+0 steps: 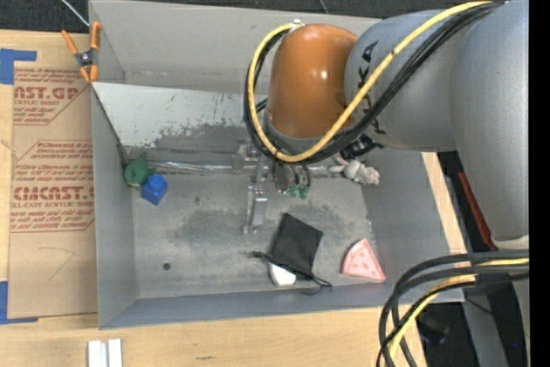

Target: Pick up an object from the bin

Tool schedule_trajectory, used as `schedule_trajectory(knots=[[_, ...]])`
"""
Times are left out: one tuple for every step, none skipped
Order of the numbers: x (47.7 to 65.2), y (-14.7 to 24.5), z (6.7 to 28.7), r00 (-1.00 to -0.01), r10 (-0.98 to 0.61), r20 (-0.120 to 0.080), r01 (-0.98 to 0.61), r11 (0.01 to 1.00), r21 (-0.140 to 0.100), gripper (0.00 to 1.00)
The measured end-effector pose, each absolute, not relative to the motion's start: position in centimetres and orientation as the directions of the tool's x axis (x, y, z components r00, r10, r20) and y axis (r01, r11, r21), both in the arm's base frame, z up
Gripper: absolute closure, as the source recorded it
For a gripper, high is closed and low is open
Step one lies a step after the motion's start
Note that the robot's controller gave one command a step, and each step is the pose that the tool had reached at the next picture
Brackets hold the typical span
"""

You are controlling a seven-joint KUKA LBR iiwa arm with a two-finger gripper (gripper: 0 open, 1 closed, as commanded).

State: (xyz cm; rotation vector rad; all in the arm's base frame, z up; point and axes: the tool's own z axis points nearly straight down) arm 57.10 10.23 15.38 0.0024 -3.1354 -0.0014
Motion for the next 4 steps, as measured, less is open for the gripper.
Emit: schedule_trajectory(knots=[[57.3,10.2,15.8,-1.0,0.0,-0.001,0.0,1.0,0.002,0.0],[54.7,1.5,11.3,-0.999,-0.037,0.004,-0.037,0.999,0.001,0.0],[58.0,0.7,10.1,-0.998,-0.062,-0.005,-0.062,0.998,0.001,0.0],[53.8,-1.8,6.8,-0.986,-0.165,0.007,-0.165,0.986,0.002,0.0]])
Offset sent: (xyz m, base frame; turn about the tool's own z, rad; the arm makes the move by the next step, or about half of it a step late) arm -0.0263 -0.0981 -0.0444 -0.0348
